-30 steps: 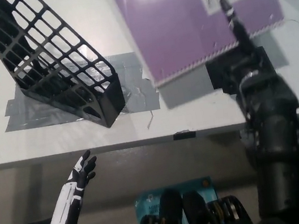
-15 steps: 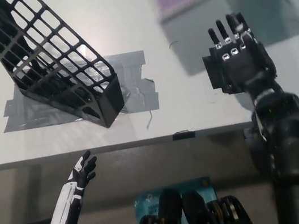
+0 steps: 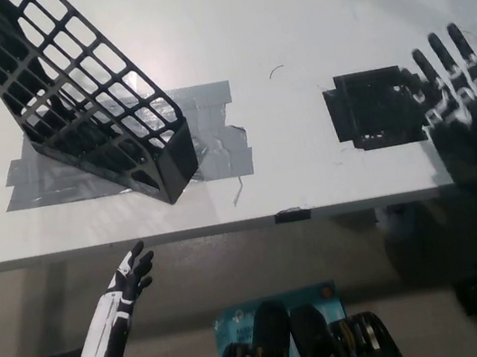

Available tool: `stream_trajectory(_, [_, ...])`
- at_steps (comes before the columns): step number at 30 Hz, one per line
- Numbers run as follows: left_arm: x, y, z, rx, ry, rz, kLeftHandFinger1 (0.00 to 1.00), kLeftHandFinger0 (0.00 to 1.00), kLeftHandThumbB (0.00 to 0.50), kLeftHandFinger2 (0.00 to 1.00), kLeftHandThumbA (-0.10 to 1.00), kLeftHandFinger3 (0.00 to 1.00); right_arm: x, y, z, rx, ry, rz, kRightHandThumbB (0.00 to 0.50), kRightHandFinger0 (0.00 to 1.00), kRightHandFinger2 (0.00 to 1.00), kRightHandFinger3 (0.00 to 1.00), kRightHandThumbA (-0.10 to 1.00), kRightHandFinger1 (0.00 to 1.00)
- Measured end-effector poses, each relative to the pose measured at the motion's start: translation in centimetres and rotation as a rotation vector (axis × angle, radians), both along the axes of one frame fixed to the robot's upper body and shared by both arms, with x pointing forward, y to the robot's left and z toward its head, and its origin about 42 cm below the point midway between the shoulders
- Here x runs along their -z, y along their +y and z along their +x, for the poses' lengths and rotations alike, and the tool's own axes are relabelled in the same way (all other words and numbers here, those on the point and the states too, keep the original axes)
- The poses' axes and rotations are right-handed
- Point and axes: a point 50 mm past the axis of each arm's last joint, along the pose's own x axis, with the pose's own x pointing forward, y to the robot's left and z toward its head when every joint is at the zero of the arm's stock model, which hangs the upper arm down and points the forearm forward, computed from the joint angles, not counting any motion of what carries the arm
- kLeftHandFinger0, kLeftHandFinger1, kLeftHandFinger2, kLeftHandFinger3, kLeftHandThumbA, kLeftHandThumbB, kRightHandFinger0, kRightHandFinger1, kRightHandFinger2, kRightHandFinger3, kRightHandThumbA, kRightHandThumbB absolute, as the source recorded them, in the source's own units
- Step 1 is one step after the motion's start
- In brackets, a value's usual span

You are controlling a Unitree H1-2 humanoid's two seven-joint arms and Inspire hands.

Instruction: A shelf with a book inside it is placed on the center of the desk infront of the robot. The robot uses its right hand to grab the book, take it out and hand it to a person.

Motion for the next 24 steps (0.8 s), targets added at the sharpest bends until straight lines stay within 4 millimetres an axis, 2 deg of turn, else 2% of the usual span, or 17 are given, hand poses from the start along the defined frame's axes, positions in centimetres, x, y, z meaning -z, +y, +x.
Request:
stream_trajectory(2, [0.1, 0.0, -0.1, -0.001, 0.002, -0.001, 1.00, 1.00, 0.278, 1.00, 1.00, 1.00, -0.4, 0.1, -1.7, -0.003, -0.043, -0.063, 0.449, 1.00, 1.00, 1.00, 1.00, 1.00])
stream_trajectory(3, [0.1, 0.0, -0.1, -0.001, 0.003, -0.002, 1.00, 1.00, 0.283, 1.00, 1.00, 1.00, -0.4, 0.1, -2.3, -0.006, -0.053, -0.085, 0.414, 1.00, 1.00, 1.00, 1.00, 1.00])
stream_trajectory(6, [0.5, 0.2, -0.6, -0.005, 0.016, -0.008, 1.00, 1.00, 0.284, 1.00, 1.00, 1.00, 0.0, 0.5, -5.0, -0.018, -0.110, -0.201, 0.408, 1.00, 1.00, 1.00, 1.00, 1.00])
stream_trajectory(9, [0.8, 0.2, -1.0, -0.008, 0.025, -0.018, 1.00, 1.00, 0.284, 1.00, 1.00, 1.00, 1.5, 0.5, -6.2, -0.023, -0.097, -0.280, 0.415, 1.00, 1.00, 1.00, 1.00, 1.00])
stream_trajectory(12, [1.1, 0.3, -1.4, -0.011, 0.034, -0.024, 1.00, 1.00, 0.291, 1.00, 1.00, 1.00, 3.5, 0.6, -6.8, -0.025, -0.061, -0.344, 0.382, 1.00, 1.00, 1.00, 1.00, 1.00])
stream_trajectory(15, [1.4, 0.4, -1.9, -0.014, 0.043, -0.031, 1.00, 1.00, 0.303, 1.00, 1.00, 1.00, 7.0, 0.6, -7.1, -0.026, 0.028, -0.397, 0.373, 1.00, 1.00, 1.00, 1.00, 1.00])
stream_trajectory(17, [1.5, 0.5, -2.0, -0.015, 0.041, -0.036, 1.00, 1.00, 0.308, 1.00, 1.00, 1.00, 8.5, 0.7, -7.4, -0.028, 0.061, -0.426, 0.363, 1.00, 1.00, 1.00, 1.00, 1.00])
stream_trajectory(22, [1.4, 0.4, -2.0, -0.014, 0.028, -0.046, 1.00, 1.00, 0.299, 1.00, 1.00, 1.00, 9.8, 1.2, -7.5, -0.036, 0.067, -0.480, 0.344, 1.00, 1.00, 1.00, 1.00, 1.00])
stream_trajectory(24, [1.3, 0.3, -2.0, -0.015, 0.027, -0.048, 1.00, 1.00, 0.299, 1.00, 1.00, 1.00, 10.1, 1.3, -7.5, -0.039, 0.067, -0.494, 0.353, 1.00, 1.00, 1.00, 1.00, 1.00])
